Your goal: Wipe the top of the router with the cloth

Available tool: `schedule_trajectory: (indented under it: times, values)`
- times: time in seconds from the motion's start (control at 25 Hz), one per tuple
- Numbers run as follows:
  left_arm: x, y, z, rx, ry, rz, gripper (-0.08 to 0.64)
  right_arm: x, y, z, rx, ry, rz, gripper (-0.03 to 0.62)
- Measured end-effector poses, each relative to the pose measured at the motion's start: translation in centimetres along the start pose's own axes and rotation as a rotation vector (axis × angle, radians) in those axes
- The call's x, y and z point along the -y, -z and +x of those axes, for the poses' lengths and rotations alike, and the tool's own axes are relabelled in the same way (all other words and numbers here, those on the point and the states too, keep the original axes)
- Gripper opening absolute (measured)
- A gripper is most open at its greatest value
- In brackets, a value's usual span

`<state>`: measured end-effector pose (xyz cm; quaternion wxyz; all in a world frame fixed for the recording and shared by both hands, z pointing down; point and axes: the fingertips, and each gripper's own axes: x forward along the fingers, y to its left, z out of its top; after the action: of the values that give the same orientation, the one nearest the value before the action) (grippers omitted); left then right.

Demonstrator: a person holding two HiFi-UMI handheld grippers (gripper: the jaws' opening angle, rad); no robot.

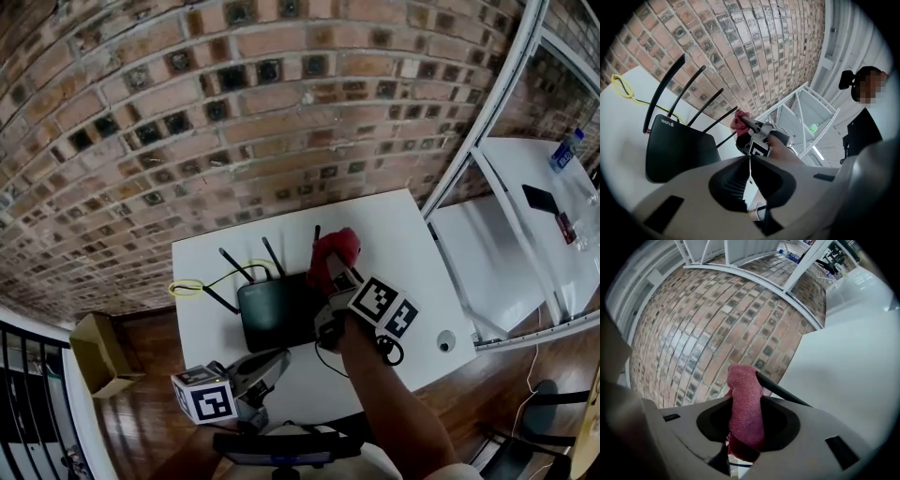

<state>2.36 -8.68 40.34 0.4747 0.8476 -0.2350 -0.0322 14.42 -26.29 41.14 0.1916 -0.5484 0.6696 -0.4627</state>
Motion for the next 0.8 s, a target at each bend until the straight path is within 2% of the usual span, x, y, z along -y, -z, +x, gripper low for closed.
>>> schedule_trajectory:
  times: [0.36, 0.8]
  values:
    - [0.0, 0.3, -0.5, -0.006, -0.027, 0.006, 0.032, 2.2, 1.8, 0.2, -0.039, 0.052, 0.035, 0.14]
    - [-0.6, 0.3, -1.2, 0.032, -0.045, -0.007, 0.032, 6.0, 4.4, 1.0, -0.119, 0.128, 0.028, 0.14]
